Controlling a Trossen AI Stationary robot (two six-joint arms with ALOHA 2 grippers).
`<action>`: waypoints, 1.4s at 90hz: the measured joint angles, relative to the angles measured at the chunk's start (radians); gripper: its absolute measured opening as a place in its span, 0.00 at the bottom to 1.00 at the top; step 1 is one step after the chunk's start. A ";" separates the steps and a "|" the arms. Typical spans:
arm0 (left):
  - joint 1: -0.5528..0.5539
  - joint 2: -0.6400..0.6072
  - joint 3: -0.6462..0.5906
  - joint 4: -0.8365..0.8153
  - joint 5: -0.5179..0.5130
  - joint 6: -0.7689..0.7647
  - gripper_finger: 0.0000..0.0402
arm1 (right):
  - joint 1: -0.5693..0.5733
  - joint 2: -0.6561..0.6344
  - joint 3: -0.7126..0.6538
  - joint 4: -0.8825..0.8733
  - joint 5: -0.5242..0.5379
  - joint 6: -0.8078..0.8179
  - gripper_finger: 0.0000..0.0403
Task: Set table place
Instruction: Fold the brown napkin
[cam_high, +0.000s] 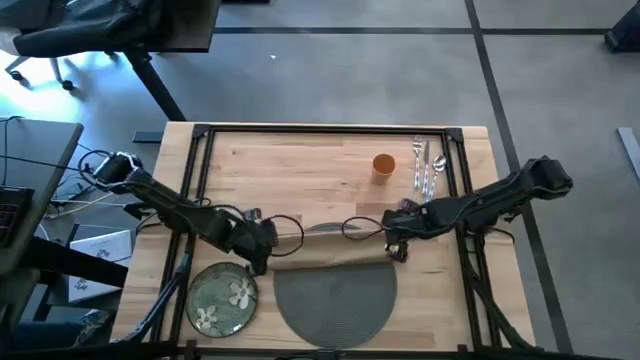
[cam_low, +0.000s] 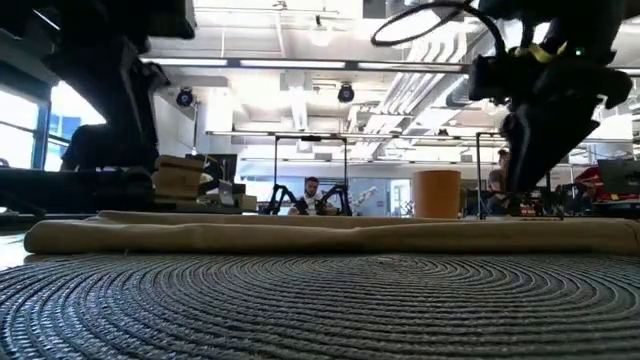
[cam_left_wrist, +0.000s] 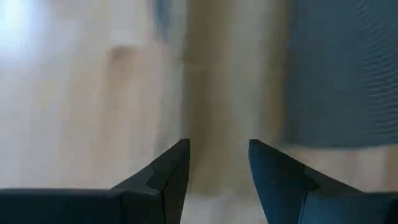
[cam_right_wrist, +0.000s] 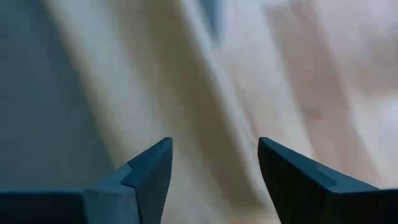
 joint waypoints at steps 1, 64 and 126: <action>0.005 0.001 -0.011 0.025 0.005 0.006 0.36 | -0.001 0.003 -0.010 0.031 -0.002 -0.002 0.53; 0.107 0.021 -0.332 0.240 -0.003 -0.150 0.36 | -0.048 0.025 -0.167 0.025 -0.005 0.089 0.51; 0.085 -0.009 -0.079 0.288 0.038 0.013 0.36 | 0.109 -0.174 -0.011 -0.283 -0.037 0.682 0.51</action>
